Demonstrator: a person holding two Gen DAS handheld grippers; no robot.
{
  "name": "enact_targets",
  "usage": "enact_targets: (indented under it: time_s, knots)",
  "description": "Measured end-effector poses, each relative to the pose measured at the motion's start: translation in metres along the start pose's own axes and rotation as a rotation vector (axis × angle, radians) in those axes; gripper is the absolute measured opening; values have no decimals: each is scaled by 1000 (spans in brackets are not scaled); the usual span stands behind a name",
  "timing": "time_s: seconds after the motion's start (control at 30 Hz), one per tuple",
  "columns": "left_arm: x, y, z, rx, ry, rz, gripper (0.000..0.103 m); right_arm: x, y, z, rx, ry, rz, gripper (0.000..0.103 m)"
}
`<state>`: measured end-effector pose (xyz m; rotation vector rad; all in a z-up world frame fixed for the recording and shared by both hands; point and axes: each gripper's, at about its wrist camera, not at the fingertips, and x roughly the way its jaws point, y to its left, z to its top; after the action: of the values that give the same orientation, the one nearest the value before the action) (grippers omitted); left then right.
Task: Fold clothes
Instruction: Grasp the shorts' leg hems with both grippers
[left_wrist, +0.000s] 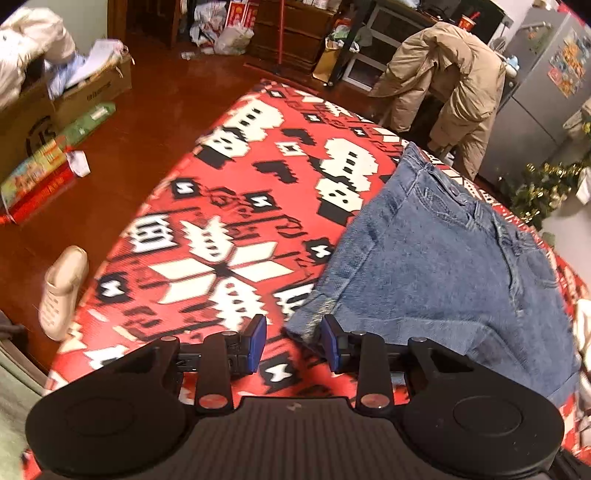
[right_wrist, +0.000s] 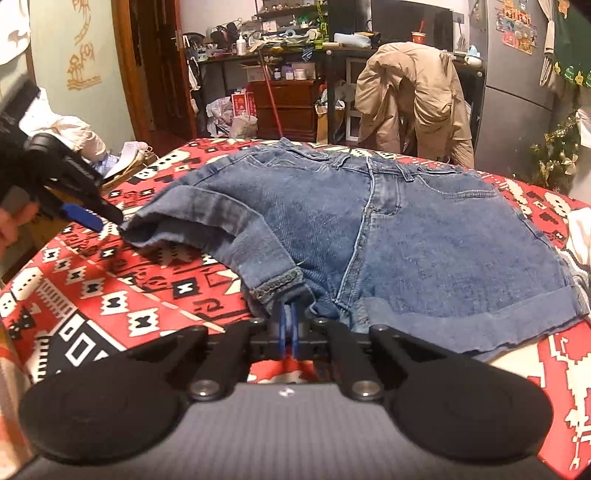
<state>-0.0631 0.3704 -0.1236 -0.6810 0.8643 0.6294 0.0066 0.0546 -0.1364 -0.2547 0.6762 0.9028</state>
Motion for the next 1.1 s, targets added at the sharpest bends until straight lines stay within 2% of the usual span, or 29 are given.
enact_targets:
  time_s: [0.1,0.17,0.23,0.27,0.3,0.4,0.53,0.63,0.67,0.73,0.87,0.93,1.1]
  knots:
    - [5,0,0,-25,20,-29,32,-2,-3,0,15,13,13,3]
    - [9,-3,0,-28,25,-19,32,-2,-4,0,23,19,19,3]
    - [12,-5,-1,-34,15,14,23,-2,-4,0,27,23,25,3]
    - [12,-6,-2,-41,4,32,17,-2,-4,0,28,25,28,3]
    - [9,-5,-1,-65,-13,42,6,-2,-5,0,29,28,31,3]
    - [-3,0,2,-136,-65,70,2,-6,-4,1,23,34,49,3]
    - [-39,11,8,-200,-161,29,2,-29,-8,5,30,31,102,3]
    - [-54,7,6,-162,-214,108,0,-44,-12,5,21,41,129,3]
    - [-55,6,6,-134,-237,162,0,-42,-13,4,23,60,131,3]
    - [-50,11,8,-134,-226,179,0,-36,-15,-1,27,100,134,3]
    - [-36,20,7,-175,-139,92,0,-16,-17,-13,11,186,94,5]
    - [-36,10,3,-152,-121,45,0,-18,-17,-14,4,182,114,12]
    - [-43,-27,-22,-75,-58,-99,2,-44,-19,-4,-5,117,143,14]
